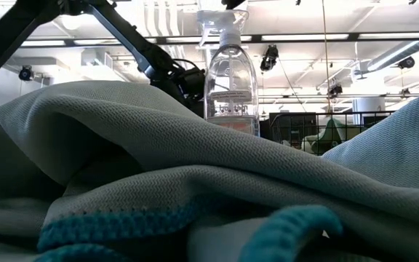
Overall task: Sort microfiber towel by color & place in baskets
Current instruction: Put the blue towel into the left wire basket
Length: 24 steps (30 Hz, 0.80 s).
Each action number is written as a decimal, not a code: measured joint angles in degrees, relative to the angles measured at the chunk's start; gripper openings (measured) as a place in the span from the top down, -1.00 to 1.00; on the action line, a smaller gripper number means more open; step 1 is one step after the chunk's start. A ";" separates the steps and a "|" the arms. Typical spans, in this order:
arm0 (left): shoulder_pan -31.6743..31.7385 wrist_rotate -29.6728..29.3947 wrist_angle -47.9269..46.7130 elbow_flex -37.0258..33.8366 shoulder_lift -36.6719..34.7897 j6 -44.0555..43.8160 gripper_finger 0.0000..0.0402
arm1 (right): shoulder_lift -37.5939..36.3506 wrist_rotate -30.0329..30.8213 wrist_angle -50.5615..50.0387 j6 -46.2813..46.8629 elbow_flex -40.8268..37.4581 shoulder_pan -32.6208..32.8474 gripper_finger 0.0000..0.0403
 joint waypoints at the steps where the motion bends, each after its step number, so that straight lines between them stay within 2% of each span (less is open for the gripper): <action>1: 0.01 -0.01 0.06 0.00 0.01 -0.19 0.16 | 0.00 0.00 0.00 0.00 0.00 0.00 0.32; 15: 0.01 0.05 3.43 -2.88 0.01 -1.83 0.42 | 0.00 0.00 0.00 0.81 0.00 0.00 0.32; 24: 0.01 0.39 6.68 -6.12 -0.04 -4.24 0.43 | 0.00 0.00 0.00 1.03 0.00 0.00 0.32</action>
